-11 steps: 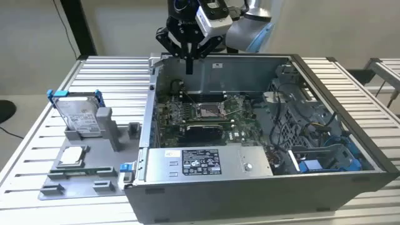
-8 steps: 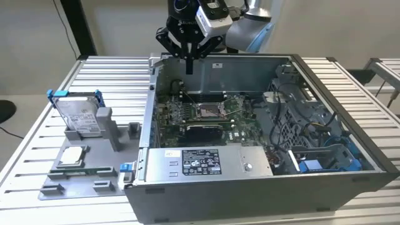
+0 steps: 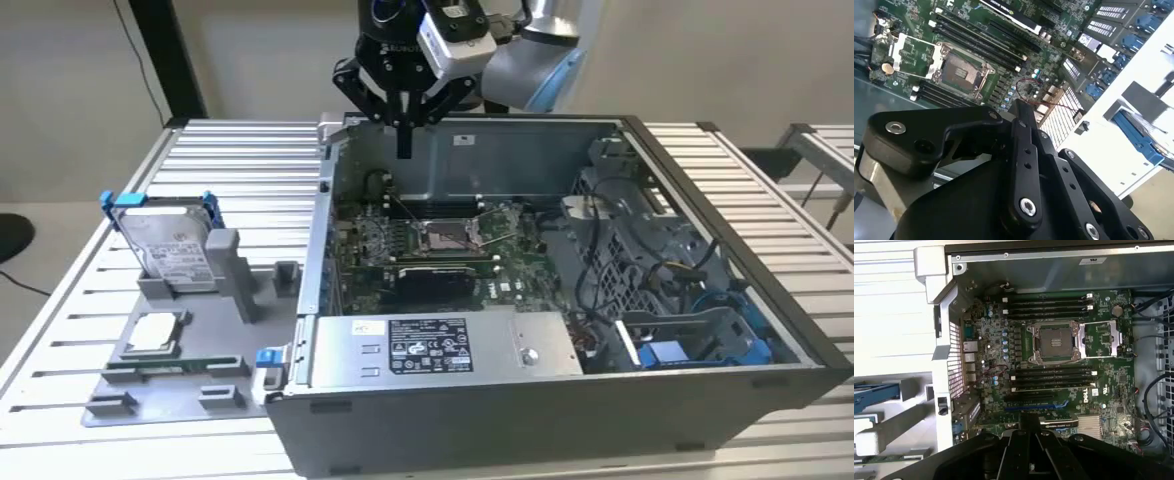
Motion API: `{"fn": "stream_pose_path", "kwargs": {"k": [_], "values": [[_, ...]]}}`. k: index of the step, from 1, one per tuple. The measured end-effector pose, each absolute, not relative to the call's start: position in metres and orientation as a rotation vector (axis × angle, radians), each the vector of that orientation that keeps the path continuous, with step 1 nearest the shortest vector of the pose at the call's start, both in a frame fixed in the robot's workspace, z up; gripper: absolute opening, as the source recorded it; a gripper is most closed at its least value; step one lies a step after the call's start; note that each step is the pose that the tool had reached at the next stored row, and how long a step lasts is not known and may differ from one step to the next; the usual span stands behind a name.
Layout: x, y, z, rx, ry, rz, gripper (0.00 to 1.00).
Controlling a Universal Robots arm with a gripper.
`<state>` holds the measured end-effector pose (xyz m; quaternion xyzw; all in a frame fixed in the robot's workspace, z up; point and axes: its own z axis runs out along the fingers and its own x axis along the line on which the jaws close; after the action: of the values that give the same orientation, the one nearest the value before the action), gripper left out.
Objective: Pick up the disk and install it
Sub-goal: 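Reach for the disk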
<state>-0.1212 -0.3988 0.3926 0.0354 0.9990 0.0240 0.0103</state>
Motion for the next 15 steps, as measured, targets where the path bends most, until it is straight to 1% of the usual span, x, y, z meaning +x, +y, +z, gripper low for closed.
{"fn": "stream_pose_path", "kwargs": {"k": [6,15], "values": [[-0.127,-0.399,0.393,0.11,3.118,0.075,0.0],[-0.153,-0.398,0.393,0.108,3.118,0.075,0.0]]}}
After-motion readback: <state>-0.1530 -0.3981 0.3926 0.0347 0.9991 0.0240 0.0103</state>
